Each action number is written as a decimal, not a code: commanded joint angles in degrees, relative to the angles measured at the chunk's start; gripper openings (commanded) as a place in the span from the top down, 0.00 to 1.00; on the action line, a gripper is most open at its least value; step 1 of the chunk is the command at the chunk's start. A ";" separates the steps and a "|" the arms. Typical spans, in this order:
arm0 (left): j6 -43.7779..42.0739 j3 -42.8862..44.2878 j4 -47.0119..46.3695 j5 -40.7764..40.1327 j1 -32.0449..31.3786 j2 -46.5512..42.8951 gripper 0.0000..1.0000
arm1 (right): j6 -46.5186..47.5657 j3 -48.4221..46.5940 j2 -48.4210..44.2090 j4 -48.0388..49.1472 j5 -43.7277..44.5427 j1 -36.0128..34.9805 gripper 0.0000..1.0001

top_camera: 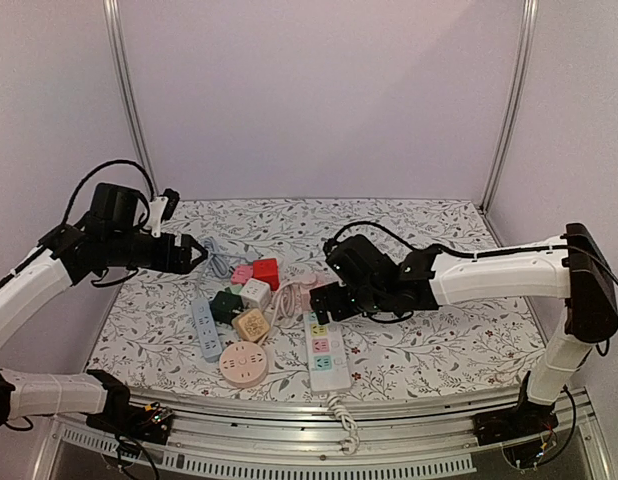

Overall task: Pull the plug off the socket
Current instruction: Place the plug at the center of the board, then remove the plug from the socket.

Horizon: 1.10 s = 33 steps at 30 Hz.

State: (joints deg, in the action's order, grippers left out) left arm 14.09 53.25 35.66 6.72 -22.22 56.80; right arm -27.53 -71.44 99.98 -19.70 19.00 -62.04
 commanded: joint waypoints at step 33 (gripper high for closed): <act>-0.05 9.24 -4.44 1.64 -2.53 11.60 0.05 | 2.27 -12.67 22.32 11.68 14.21 -0.51 0.41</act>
State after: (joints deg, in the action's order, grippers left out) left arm 12.95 63.68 30.94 9.39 -23.07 69.12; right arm -25.26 -81.89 120.88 -6.46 31.66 -62.41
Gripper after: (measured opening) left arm 0.947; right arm 0.663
